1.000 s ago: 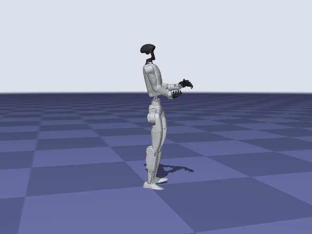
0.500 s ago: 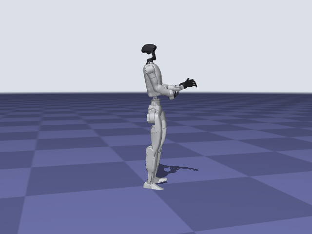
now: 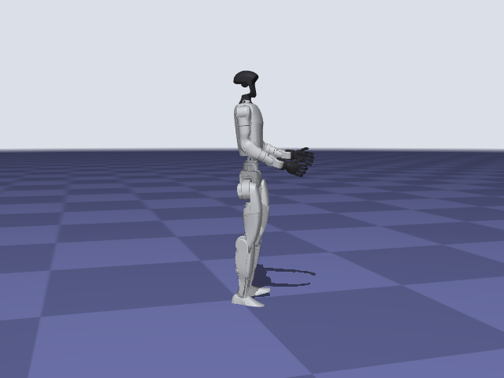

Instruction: In place motions

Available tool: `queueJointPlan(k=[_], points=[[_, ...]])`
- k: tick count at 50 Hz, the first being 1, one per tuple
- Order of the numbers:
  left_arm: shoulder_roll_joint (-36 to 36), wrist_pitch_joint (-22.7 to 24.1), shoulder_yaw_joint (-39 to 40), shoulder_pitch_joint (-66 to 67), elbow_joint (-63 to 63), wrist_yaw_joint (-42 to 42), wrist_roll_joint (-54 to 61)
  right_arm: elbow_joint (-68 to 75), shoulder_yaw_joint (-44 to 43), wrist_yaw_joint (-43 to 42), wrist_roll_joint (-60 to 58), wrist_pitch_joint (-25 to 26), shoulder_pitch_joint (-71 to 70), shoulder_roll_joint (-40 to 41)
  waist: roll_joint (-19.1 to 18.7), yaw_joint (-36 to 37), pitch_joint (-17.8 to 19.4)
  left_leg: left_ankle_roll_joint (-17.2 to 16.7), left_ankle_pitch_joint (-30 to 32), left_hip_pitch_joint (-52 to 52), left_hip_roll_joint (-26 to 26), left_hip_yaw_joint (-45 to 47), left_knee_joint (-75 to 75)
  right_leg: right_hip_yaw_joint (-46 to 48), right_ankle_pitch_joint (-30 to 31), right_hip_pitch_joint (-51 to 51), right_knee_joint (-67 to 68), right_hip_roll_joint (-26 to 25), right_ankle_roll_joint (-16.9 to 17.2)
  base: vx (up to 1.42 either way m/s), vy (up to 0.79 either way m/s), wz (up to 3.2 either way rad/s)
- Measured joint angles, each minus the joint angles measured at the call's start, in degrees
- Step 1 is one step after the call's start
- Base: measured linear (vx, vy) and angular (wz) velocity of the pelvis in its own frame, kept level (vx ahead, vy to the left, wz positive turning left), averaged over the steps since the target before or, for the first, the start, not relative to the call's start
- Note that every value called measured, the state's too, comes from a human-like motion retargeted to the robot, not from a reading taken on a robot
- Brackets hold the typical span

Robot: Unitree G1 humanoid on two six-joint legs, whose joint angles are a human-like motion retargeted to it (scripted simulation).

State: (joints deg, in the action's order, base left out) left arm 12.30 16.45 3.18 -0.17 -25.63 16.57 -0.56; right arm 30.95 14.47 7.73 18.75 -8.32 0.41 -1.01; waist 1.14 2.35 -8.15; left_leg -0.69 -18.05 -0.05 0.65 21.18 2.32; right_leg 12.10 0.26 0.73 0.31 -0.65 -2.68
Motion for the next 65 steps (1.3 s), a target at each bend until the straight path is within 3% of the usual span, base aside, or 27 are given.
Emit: queueJointPlan(k=[9, 16, 30, 38, 58, 65], points=[[-5.4, 0.5, -8.4, -0.9, -3.0, 7.2, -3.1, 6.2, 1.6, -1.1, -0.8, -1.5, -1.4, 3.2, 0.5, 0.4, 0.1, 0.1, 0.1, 0.1, 0.0, 0.3, -0.2, -0.1, 0.2, 0.1, 0.0, 0.1, 0.1, 0.00, 0.00, 0.00], [-6.3, -0.4, -9.5, -2.0, -4.6, 7.2, -2.9, 9.2, 3.2, 2.0, 2.0, 0.6, -1.9, 5.9, 0.4, 0.3, 0.0, 0.0, 0.1, 0.4, -0.2, 0.8, -0.4, -0.4, 0.3, 0.3, 0.2, 0.0, 0.2, 0.00, 0.00, 0.00], [-6.5, -1.1, -10.9, -2.0, -6.4, 6.5, -1.0, 10.0, 4.3, 1.3, -0.4, -0.8, -3.0, 4.0, 0.8, 0.7, 0.0, 0.1, 0.3, 0.5, 0.0, 0.4, -0.5, -0.2, 0.5, 0.1, 0.2, 0.1, 0.3, 0.00, 0.00, 0.00], [-6.7, -2.0, -7.0, -1.6, -11.0, 8.8, -2.4, 11.4, -0.1, 4.1, -2.2, 0.4, -2.4, 3.3, 0.7, 1.0, 0.1, 0.2, 0.4, 0.4, 0.0, 0.2, -0.4, 0.1, 0.4, 0.0, 0.2, 0.1, 0.3, 0.00, 0.00, 0.00], [-4.3, -4.1, 11.8, 0.3, -48.1, -6.4, -12.1, 43.3, -17.8, -9.2, -17.9, -3.8, -0.7, -4.4, 0.8, 1.1, -0.1, 0.1, 0.5, -0.3, -0.2, 0.1, -0.3, 0.4, 0.1, 0.5, 0.1, 0.1, 0.4, 0.00, 0.00, 0.00], [-2.3, -6.6, 16.8, -1.0, -65.8, -11.5, -15.0, 58.1, -19.4, -10.3, -24.5, 1.6, -1.5, -6.9, 1.0, 1.5, -0.3, 0.0, 0.5, -0.4, -0.3, 0.3, -0.3, 0.2, 0.4, 0.7, 0.1, 0.1, 0.4, 0.00, 0.00, 0.00]])
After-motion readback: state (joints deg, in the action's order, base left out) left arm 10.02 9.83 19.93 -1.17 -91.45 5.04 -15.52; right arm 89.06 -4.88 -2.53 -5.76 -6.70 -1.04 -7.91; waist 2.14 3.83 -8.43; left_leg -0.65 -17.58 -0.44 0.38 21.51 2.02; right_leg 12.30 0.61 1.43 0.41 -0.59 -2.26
